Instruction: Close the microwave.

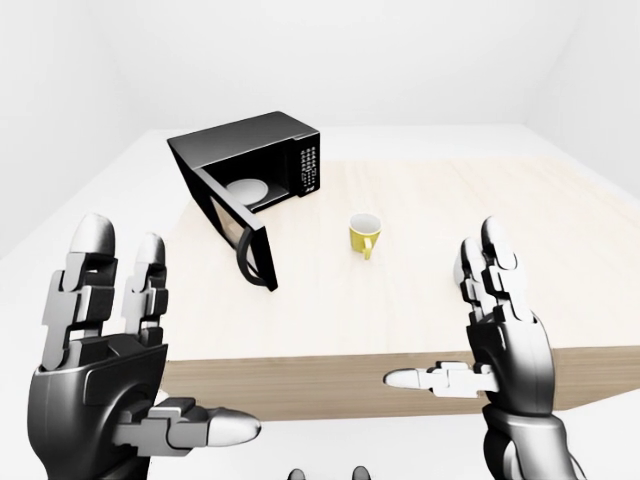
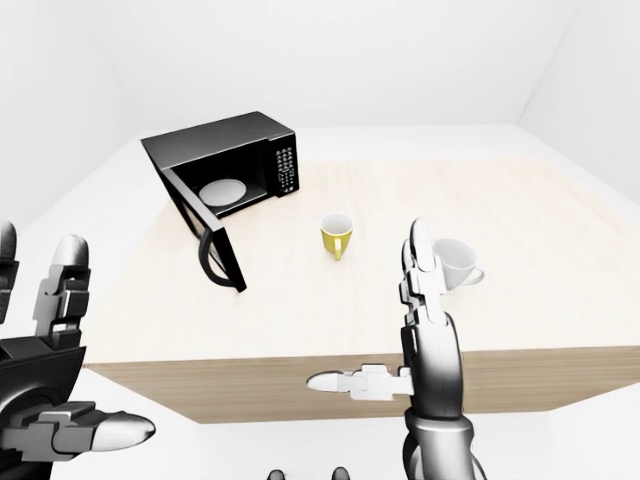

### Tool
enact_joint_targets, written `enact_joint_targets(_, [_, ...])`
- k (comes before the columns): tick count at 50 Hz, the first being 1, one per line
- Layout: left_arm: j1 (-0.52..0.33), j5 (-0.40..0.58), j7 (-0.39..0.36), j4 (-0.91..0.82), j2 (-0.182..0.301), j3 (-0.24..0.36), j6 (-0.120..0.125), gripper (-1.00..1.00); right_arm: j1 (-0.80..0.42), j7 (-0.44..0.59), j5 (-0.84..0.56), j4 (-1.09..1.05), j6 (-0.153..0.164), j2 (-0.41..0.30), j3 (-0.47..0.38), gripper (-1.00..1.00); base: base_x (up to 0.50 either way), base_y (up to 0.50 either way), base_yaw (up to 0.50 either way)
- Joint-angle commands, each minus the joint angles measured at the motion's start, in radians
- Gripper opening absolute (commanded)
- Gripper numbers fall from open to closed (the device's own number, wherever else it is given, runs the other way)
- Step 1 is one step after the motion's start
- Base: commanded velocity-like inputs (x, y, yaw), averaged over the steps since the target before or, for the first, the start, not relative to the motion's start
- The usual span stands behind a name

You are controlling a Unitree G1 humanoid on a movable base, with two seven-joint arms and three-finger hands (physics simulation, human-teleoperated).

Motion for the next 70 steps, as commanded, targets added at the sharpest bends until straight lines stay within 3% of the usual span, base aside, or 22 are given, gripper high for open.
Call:
enact_joint_targets(1, [-0.02, 0.027, -0.029, 0.0, -0.031, 0.008, 0.0, 1.0, -0.004, -0.003, -0.001, 0.012, 0.0, -0.004, 0.002, 1.0, 0.0, 0.5, 0.0])
enact_joint_targets(25, [-0.031, 0.062, -0.069, 0.001, -0.07, 0.011, 0.0, 1.0, -0.011, -0.001, -0.001, 0.028, 0.0, -0.001, 0.0, 1.0, 0.0, 0.5, 0.0])
enact_joint_targets(59, [-0.046, 0.058, -0.058, 0.017, -0.071, 0.01, 0.0, 1.0, -0.035, -0.015, -0.008, 0.067, 0.0, 0.001, 0.008, 1.0, 0.0, 0.49, 0.0])
enact_joint_targets(62, [-0.048, 0.107, -0.049, 0.035, -0.068, -0.009, 0.0, 1.0, -0.05, -0.036, -0.014, 0.072, 0.0, 0.011, 0.0, 1.0, 0.0, 0.0, 0.0])
enact_joint_targets(70, [-0.03, 0.126, -0.042, 0.035, -0.058, -0.043, 0.0, 1.0, -0.055, -0.043, -0.008, 0.063, 0.0, 0.011, 0.002, 1.0, 0.0, 0.0, 0.0])
